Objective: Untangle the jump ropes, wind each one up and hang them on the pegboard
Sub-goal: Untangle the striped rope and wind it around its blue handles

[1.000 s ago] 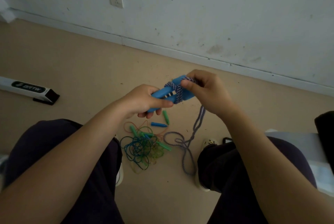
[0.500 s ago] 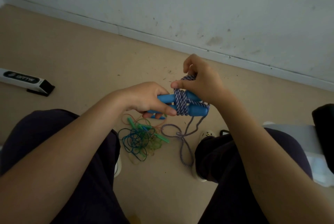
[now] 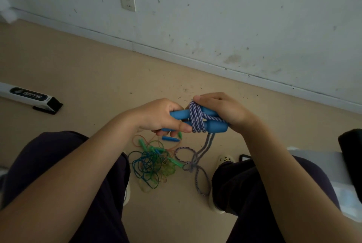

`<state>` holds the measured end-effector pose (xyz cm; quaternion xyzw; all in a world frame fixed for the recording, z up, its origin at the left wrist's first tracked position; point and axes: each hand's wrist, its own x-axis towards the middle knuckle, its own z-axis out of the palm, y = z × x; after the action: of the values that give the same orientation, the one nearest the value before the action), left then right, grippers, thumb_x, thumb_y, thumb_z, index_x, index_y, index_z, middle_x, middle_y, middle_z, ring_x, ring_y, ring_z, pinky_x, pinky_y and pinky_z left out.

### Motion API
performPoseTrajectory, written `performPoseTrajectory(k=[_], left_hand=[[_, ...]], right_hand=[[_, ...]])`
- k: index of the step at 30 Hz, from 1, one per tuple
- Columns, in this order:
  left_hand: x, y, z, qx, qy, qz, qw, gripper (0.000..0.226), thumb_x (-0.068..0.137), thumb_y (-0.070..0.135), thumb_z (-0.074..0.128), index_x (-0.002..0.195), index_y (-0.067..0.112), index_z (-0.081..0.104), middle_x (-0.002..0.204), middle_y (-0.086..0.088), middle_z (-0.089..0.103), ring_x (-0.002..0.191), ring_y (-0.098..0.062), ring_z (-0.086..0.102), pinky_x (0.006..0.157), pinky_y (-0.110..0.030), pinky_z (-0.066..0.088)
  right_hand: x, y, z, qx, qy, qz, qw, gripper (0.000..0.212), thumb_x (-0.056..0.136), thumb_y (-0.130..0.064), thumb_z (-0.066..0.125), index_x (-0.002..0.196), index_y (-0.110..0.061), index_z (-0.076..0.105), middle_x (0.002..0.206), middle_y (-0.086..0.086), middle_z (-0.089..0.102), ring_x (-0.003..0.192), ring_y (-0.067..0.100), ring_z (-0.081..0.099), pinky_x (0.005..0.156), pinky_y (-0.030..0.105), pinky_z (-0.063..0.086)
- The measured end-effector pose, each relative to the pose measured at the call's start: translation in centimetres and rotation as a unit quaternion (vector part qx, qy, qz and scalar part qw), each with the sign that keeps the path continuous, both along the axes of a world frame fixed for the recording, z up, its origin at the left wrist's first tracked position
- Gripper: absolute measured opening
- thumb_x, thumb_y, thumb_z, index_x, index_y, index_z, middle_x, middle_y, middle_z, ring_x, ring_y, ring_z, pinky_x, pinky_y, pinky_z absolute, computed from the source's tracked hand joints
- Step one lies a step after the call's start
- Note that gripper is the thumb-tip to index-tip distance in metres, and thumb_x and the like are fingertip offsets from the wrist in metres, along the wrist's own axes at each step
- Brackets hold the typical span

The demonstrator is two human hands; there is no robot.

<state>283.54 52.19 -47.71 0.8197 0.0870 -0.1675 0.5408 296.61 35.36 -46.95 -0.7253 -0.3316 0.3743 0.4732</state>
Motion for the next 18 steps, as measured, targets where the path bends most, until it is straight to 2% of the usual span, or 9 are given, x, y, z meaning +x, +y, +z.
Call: performPoseTrajectory(k=[2, 5, 7, 9, 11, 15, 18], left_hand=[[0.01, 0.17, -0.05, 0.002, 0.001, 0.003, 1.000, 0.021, 0.083, 0.032, 0.079, 0.080, 0.019, 0.063, 0.065, -0.002, 0.066, 0.044, -0.015, 0.048, 0.045, -0.023, 0.038], [0.02, 0.23, -0.11, -0.002, 0.002, 0.014, 1.000, 0.021, 0.083, 0.031, 0.079, 0.080, 0.018, 0.062, 0.065, -0.003, 0.066, 0.044, -0.015, 0.047, 0.044, -0.023, 0.036], [-0.02, 0.15, -0.12, -0.010, 0.004, 0.014, 1.000, 0.021, 0.084, 0.030, 0.079, 0.081, 0.017, 0.063, 0.065, -0.003, 0.065, 0.044, -0.016, 0.047, 0.043, -0.023, 0.036], [-0.14, 0.21, -0.05, -0.021, 0.005, 0.020, 1.000, 0.020, 0.084, 0.029, 0.078, 0.084, 0.016, 0.063, 0.066, -0.004, 0.065, 0.045, -0.016, 0.046, 0.042, -0.022, 0.035], [-0.28, 0.42, 0.06, -0.046, -0.002, 0.038, 0.998, 0.021, 0.084, 0.027, 0.078, 0.086, 0.013, 0.064, 0.066, -0.006, 0.064, 0.043, -0.015, 0.045, 0.041, -0.021, 0.034], [-0.42, 0.65, 0.59, -0.127, -0.041, 0.096, 0.986, 0.026, 0.083, 0.027, 0.075, 0.093, 0.006, 0.063, 0.063, -0.005, 0.062, 0.039, -0.013, 0.041, 0.037, -0.020, 0.031], [-0.24, 0.54, 0.82, -0.189, -0.070, 0.133, 0.970, 0.036, 0.078, 0.033, 0.071, 0.098, 0.004, 0.062, 0.062, -0.004, 0.059, 0.040, -0.012, 0.039, 0.036, -0.020, 0.030]], right_hand=[[-0.11, 0.15, -0.41, 0.018, -0.027, -0.016, 0.999, 0.022, 0.095, -0.029, 0.062, 0.106, -0.010, 0.065, 0.097, 0.016, 0.066, 0.080, 0.027, 0.063, 0.075, 0.040, 0.051], [-0.28, 0.41, -0.57, 0.069, -0.060, -0.048, 0.995, 0.012, 0.094, -0.021, 0.065, 0.097, -0.017, 0.053, 0.093, 0.008, 0.059, 0.075, 0.015, 0.058, 0.068, 0.031, 0.049], [-0.16, 0.46, -0.83, 0.081, -0.074, -0.036, 0.993, 0.009, 0.094, -0.019, 0.064, 0.091, -0.016, 0.056, 0.090, 0.004, 0.058, 0.074, 0.010, 0.055, 0.068, 0.027, 0.046], [-0.08, 0.54, -0.87, 0.075, -0.071, -0.022, 0.994, 0.010, 0.093, -0.025, 0.063, 0.090, -0.016, 0.060, 0.087, 0.001, 0.060, 0.076, 0.009, 0.055, 0.071, 0.027, 0.045], [-0.03, 0.53, -0.72, 0.069, -0.043, -0.015, 0.997, 0.019, 0.090, -0.034, 0.061, 0.093, -0.016, 0.064, 0.088, 0.000, 0.062, 0.079, 0.011, 0.057, 0.073, 0.027, 0.045], [0.12, 0.32, -0.17, 0.131, 0.108, -0.026, 0.985, 0.046, 0.092, -0.034, 0.053, 0.115, 0.005, 0.060, 0.097, 0.014, 0.062, 0.083, 0.020, 0.058, 0.072, 0.029, 0.050], [-0.40, 0.49, -0.16, 0.161, 0.155, -0.019, 0.975, 0.033, 0.091, -0.033, 0.055, 0.111, -0.007, 0.062, 0.090, 0.007, 0.061, 0.074, 0.015, 0.055, 0.066, 0.027, 0.048]])
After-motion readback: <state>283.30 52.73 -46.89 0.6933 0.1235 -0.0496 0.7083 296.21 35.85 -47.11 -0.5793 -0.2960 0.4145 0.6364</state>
